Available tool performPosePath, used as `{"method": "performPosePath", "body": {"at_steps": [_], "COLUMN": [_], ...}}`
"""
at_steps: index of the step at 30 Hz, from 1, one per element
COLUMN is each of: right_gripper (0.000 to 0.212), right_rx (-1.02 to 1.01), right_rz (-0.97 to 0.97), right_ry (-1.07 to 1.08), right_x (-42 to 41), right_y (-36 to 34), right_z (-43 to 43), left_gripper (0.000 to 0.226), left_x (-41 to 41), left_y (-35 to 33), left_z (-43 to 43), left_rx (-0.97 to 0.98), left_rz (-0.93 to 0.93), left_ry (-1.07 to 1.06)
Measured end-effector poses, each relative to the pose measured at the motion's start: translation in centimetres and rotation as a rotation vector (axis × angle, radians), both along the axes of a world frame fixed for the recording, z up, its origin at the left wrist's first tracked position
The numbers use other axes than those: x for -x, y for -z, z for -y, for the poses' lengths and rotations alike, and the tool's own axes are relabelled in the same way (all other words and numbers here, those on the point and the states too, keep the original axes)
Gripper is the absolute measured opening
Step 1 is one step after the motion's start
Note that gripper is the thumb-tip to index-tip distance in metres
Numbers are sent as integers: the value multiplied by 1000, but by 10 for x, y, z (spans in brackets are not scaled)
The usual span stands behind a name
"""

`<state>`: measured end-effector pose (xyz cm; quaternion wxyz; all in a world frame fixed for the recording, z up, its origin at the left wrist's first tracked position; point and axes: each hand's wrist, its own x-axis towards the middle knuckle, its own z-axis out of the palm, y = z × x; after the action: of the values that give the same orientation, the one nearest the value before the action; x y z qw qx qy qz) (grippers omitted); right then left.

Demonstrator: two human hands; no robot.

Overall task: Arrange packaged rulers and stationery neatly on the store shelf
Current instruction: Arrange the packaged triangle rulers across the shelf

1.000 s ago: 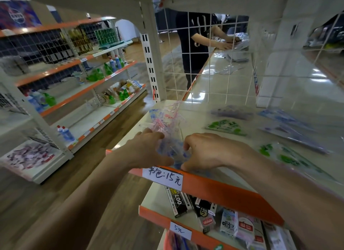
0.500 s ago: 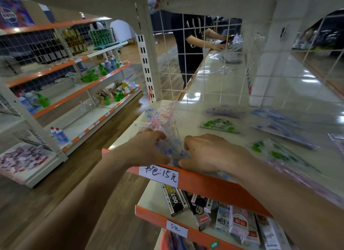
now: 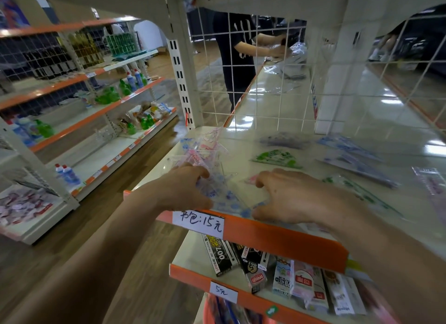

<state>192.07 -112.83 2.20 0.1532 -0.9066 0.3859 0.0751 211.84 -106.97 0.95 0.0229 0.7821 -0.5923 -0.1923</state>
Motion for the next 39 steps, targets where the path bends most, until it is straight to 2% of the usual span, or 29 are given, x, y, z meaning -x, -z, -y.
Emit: {"method": "performPosePath", "body": {"at_steps": [6,12,13,14,15,17,19,21,23,28,32,39], "right_gripper": [63,62,51,30,17,39,32,11,23,42,39,32], "right_rx": [-79,-64,-44,-1,51,99,104,-31,-160,-208,-514,-891], "right_rz": [-97,-167,-166,-161,-133,-66,20,110,175,250,513,739], "right_ry": [-5,10,18,24,34,41,19,57,133,105,243,381], "right_x": [1,2,2,1,-1,-11,-21,-25,-18,-7,-10,-7], "right_y": [-6,-13,-13,-11,-9,0,8,11,4,3,7,11], "right_z": [0,-2,-2,-2,-4,-6,-4,1,3,-4,-2,7], "left_gripper": [67,65,65,65,66,67,68,69,68,67,66,66], "left_x": [-1,-1,-2,-2,-2,-2,-1,0,0,0,1,1], "left_y": [0,-1,-1,-2,-3,-4,-5,-5,-5,-6,-5,-7], "left_z": [0,-1,-2,-2,-3,-4,-4,-4,-5,-4,-5,-6], "left_rx": [-6,-5,-6,-8,-9,-7,-1,-3,-5,9,2,-8], "left_rz": [5,-4,-6,-11,-18,-33,-34,-30,-31,-27,-34,-24], "left_ry": [14,23,29,33,36,40,40,37,37,36,28,41]}}
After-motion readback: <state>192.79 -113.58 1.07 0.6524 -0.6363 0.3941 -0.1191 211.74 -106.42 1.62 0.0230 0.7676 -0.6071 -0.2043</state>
